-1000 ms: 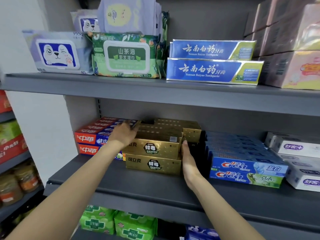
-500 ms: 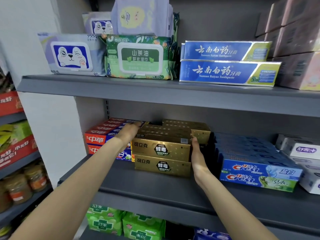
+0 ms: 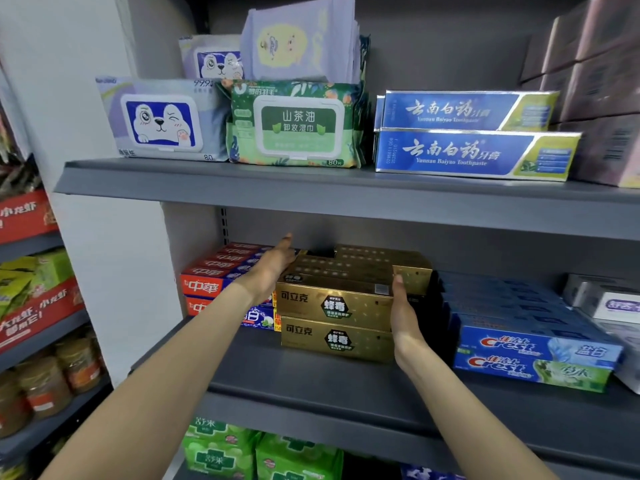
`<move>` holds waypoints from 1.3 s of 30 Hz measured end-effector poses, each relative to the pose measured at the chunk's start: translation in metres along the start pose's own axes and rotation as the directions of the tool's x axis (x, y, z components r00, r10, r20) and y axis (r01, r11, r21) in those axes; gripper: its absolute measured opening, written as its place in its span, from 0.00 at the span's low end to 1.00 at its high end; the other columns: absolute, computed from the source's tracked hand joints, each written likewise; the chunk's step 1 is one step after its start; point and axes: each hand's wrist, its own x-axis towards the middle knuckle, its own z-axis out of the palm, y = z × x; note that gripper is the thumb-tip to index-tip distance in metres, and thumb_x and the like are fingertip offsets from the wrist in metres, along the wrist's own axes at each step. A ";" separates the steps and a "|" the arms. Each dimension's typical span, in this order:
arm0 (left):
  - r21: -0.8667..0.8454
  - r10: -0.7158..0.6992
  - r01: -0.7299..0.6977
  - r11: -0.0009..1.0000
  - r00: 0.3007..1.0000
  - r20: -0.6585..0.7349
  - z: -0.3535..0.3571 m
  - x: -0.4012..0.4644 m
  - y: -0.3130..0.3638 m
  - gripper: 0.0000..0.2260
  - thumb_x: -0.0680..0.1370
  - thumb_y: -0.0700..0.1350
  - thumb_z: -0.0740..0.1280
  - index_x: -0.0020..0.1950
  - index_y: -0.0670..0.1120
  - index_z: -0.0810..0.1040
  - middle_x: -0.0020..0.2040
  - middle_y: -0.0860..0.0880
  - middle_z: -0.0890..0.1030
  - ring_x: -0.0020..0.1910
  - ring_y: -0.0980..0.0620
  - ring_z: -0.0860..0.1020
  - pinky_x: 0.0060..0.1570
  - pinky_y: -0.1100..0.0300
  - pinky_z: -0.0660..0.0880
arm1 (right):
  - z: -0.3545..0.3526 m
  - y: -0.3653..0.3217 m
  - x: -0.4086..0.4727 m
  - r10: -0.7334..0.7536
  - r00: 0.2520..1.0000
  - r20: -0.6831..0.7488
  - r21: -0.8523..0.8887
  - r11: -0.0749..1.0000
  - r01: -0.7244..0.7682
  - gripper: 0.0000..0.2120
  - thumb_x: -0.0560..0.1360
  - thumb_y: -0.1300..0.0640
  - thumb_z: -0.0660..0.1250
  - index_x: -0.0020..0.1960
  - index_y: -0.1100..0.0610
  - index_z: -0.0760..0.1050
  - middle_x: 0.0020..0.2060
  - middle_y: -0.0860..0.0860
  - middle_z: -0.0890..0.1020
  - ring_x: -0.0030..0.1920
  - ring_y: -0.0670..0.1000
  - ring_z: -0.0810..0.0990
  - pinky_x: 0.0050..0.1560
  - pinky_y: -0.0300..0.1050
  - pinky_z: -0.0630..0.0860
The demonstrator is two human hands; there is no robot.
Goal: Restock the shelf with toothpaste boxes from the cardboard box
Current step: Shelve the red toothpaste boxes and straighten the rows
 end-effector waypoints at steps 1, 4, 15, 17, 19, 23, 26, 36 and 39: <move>0.043 0.002 -0.002 0.999 1.000 -0.008 0.000 0.002 0.000 0.29 0.81 0.60 0.46 0.76 0.43 0.56 0.75 0.44 0.63 0.73 0.46 0.62 0.68 0.57 0.57 | -0.003 -0.002 -0.002 -0.008 1.000 0.020 -0.003 1.000 0.008 0.34 0.73 0.31 0.52 0.69 0.52 0.69 0.62 0.54 0.77 0.63 0.58 0.74 0.68 0.56 0.66; 0.370 0.153 -0.118 0.921 0.986 -0.067 0.009 0.000 0.007 0.24 0.82 0.57 0.50 0.71 0.45 0.66 0.70 0.42 0.69 0.69 0.44 0.67 0.67 0.54 0.61 | -0.018 -0.013 -0.004 -0.081 0.997 0.016 -0.066 0.994 0.082 0.31 0.76 0.35 0.51 0.69 0.54 0.69 0.61 0.52 0.77 0.64 0.57 0.73 0.63 0.50 0.66; 0.792 0.160 -0.319 0.521 0.948 0.276 0.070 0.025 0.037 0.24 0.80 0.58 0.56 0.75 0.53 0.61 0.76 0.47 0.61 0.73 0.45 0.61 0.68 0.54 0.61 | -0.064 -0.064 0.040 -0.213 0.975 -0.060 -0.415 0.894 0.169 0.20 0.78 0.59 0.61 0.69 0.59 0.67 0.65 0.57 0.73 0.64 0.58 0.72 0.63 0.45 0.68; 0.802 0.124 -0.286 0.525 0.958 0.261 0.074 0.035 0.036 0.25 0.79 0.60 0.55 0.75 0.54 0.60 0.76 0.48 0.60 0.74 0.45 0.60 0.69 0.51 0.60 | -0.063 -0.071 0.047 -0.185 0.983 -0.015 -0.472 0.868 0.156 0.24 0.79 0.55 0.60 0.73 0.59 0.61 0.69 0.57 0.68 0.68 0.58 0.67 0.65 0.45 0.65; 0.814 0.101 -0.261 0.518 0.964 0.245 0.076 0.042 0.033 0.26 0.79 0.62 0.54 0.74 0.55 0.61 0.76 0.48 0.60 0.74 0.45 0.60 0.71 0.49 0.59 | -0.062 -0.075 0.056 -0.150 0.987 0.059 -0.510 0.846 0.159 0.26 0.79 0.51 0.60 0.74 0.59 0.58 0.72 0.56 0.64 0.70 0.58 0.64 0.67 0.47 0.63; 0.848 0.076 -0.229 0.479 0.973 0.220 0.082 0.047 0.024 0.24 0.79 0.63 0.52 0.74 0.57 0.61 0.76 0.49 0.61 0.73 0.44 0.61 0.71 0.45 0.60 | -0.060 -0.076 0.070 -0.095 0.988 0.125 -0.469 0.872 0.143 0.25 0.79 0.53 0.61 0.72 0.59 0.61 0.72 0.56 0.65 0.71 0.57 0.64 0.70 0.50 0.61; 0.854 0.097 -0.223 0.469 0.975 0.201 0.083 0.049 0.021 0.24 0.79 0.63 0.52 0.74 0.58 0.61 0.76 0.49 0.61 0.73 0.44 0.61 0.71 0.46 0.60 | -0.056 -0.076 0.077 -0.027 0.986 0.164 -0.428 0.899 0.096 0.25 0.77 0.53 0.65 0.71 0.56 0.62 0.70 0.54 0.68 0.69 0.56 0.67 0.70 0.54 0.64; 0.836 0.099 -0.230 0.498 0.973 0.209 0.081 0.049 0.032 0.21 0.80 0.58 0.56 0.71 0.54 0.67 0.71 0.46 0.68 0.68 0.45 0.68 0.63 0.54 0.66 | -0.054 -0.077 0.091 0.050 0.982 0.185 -0.391 0.920 0.027 0.26 0.76 0.54 0.66 0.71 0.57 0.62 0.70 0.57 0.67 0.69 0.58 0.67 0.70 0.57 0.64; 0.818 0.112 -0.221 0.531 0.975 0.191 0.076 0.052 0.029 0.20 0.80 0.58 0.55 0.70 0.52 0.69 0.69 0.46 0.70 0.67 0.45 0.68 0.62 0.55 0.65 | -0.047 -0.074 0.093 0.030 0.983 0.181 -0.425 0.904 0.051 0.28 0.77 0.53 0.66 0.72 0.57 0.60 0.71 0.57 0.66 0.70 0.58 0.65 0.71 0.57 0.63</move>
